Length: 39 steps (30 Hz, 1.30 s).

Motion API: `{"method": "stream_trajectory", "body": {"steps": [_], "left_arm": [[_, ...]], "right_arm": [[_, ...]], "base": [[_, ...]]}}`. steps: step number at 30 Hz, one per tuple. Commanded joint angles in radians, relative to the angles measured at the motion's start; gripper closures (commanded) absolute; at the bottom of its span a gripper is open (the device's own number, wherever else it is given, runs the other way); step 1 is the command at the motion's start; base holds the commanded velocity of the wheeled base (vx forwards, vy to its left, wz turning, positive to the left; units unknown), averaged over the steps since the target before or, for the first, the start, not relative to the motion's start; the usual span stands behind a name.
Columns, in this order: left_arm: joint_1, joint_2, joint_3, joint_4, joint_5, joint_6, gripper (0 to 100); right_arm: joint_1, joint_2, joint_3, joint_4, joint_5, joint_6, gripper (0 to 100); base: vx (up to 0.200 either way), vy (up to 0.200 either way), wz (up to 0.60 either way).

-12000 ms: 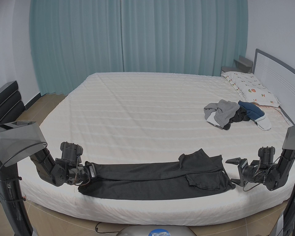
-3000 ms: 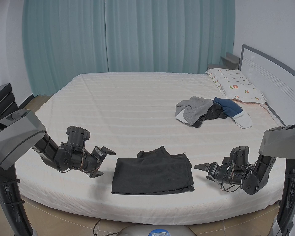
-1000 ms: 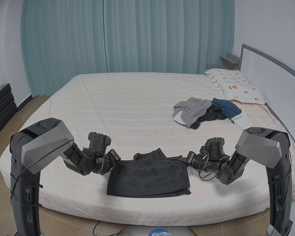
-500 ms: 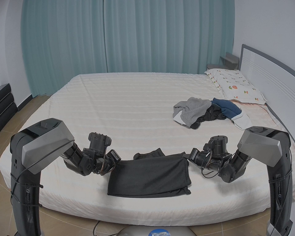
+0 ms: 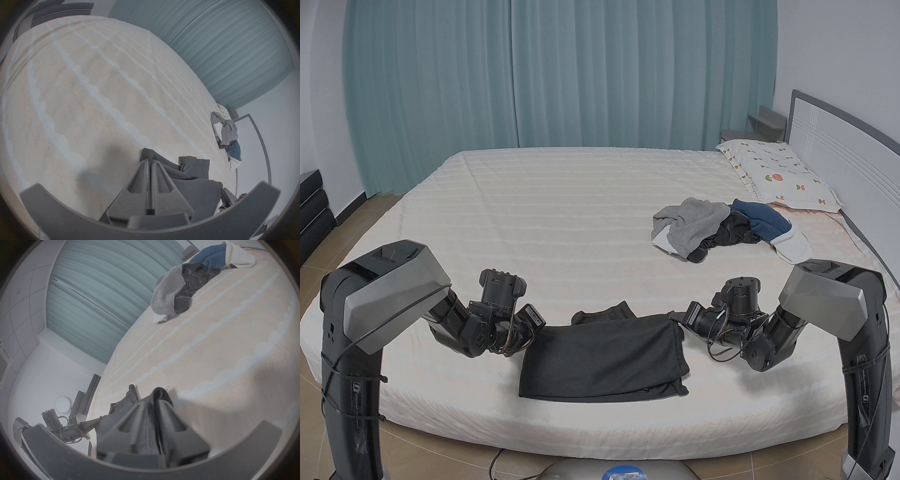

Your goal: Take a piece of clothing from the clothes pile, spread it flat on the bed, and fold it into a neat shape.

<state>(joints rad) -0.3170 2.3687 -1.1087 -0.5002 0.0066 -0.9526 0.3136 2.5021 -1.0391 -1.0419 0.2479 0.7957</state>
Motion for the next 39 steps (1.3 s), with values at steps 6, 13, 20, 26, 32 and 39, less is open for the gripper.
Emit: {"method": "stream_trajectory", "body": {"steps": [6, 13, 20, 26, 32, 39], "left_arm": [[-0.001, -0.003, 0.004, 0.000, -0.002, 0.000, 100], [-0.001, -0.003, 0.007, -0.001, -0.002, 0.000, 100], [-0.001, -0.003, 0.007, -0.001, -0.002, 0.000, 100], [-0.001, -0.003, 0.006, -0.001, -0.002, 0.000, 100], [-0.001, -0.003, 0.006, -0.001, -0.002, 0.000, 100], [-0.001, -0.003, 0.004, 0.000, -0.002, 0.000, 100]], "right_arm": [[-0.008, -0.118, 0.174, -0.032, 0.013, -0.027, 0], [0.022, -0.172, 0.338, -0.023, 0.034, -0.165, 0], [0.051, -0.161, 0.373, -0.023, 0.034, -0.217, 100], [0.056, -0.177, 0.404, -0.017, 0.034, -0.233, 100], [0.053, -0.213, 0.433, 0.040, 0.031, -0.267, 100], [0.055, -0.221, 0.445, 0.046, 0.031, -0.283, 100]], "base": [[0.000, 0.000, 0.00], [0.000, 0.000, 0.00], [0.000, 0.000, 0.00], [0.000, 0.000, 0.00], [0.000, 0.000, 0.00], [0.000, 0.000, 0.00]]}}
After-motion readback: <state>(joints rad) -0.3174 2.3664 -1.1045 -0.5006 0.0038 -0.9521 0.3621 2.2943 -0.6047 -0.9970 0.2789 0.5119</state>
